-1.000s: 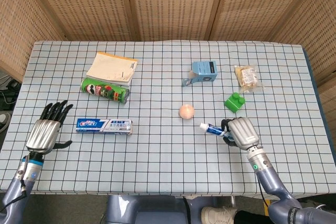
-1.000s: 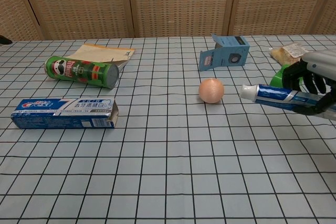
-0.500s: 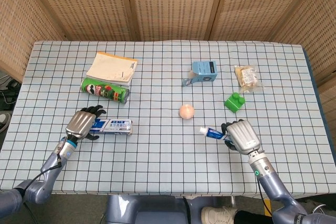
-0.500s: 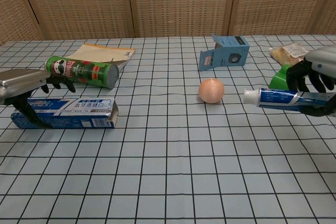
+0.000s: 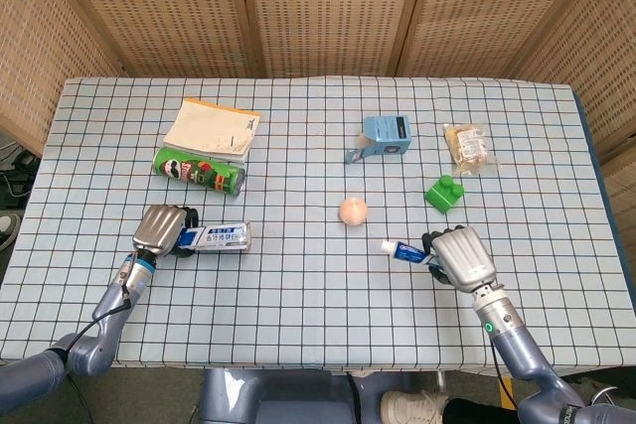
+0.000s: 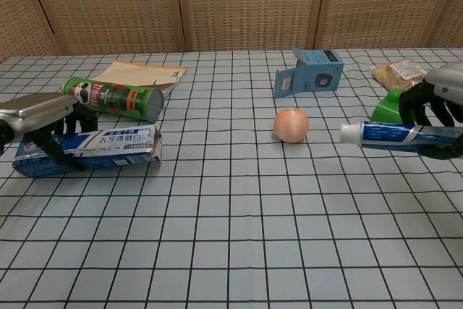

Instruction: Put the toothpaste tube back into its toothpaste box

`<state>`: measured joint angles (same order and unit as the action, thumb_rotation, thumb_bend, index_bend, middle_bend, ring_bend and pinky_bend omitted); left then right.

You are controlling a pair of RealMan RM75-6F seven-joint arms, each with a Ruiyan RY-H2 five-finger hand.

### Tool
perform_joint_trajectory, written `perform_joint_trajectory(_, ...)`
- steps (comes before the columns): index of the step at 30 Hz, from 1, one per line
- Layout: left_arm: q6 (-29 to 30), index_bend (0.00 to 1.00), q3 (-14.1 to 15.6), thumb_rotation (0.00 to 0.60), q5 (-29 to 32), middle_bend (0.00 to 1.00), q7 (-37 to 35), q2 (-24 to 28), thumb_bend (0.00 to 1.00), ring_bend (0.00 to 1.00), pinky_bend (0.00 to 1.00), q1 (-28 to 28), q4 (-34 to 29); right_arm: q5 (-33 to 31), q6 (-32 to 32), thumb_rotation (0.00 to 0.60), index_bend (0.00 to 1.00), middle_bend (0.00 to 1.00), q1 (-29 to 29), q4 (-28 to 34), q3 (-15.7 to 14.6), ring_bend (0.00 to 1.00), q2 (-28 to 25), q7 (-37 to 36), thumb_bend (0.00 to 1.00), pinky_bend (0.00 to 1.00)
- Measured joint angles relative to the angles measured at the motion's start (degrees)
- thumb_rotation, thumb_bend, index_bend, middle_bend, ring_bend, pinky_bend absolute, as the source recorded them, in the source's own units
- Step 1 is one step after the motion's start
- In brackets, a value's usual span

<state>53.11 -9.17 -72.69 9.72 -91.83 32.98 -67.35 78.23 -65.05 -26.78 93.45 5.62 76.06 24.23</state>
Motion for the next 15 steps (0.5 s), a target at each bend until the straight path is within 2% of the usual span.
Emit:
perform_joint_trajectory(5,1.2,0.63,-0.5,0.600,-0.8,0.53,-4.1,0.9,0.14,0.52,0.50,-0.4,-1.9,0.7,-0.9,0.600,0.64,0.68,0.1,1.0,0.1,0.65,-1.2,0.4,0.62,0.63)
perform_joint_trajectory(8,1.7,0.63,-0.8,0.600,-1.7,0.53,-9.5,1.9,0.13,0.52,0.50,-0.7,-3.9,1.8,-1.6,0.600,0.64,0.68,0.0,1.7,0.2,0.65,-2.3,1.5,0.62,0.63)
perform_joint_trajectory(15,4.1,0.63,-0.7,0.600,-8.6,0.53,-30.2,4.6,0.13,0.52,0.50,-0.8,-6.7,6.1,-3.5,0.600,0.65,0.68,-1.0,3.9,1.0,0.65,-6.6,6.3,0.62,0.63)
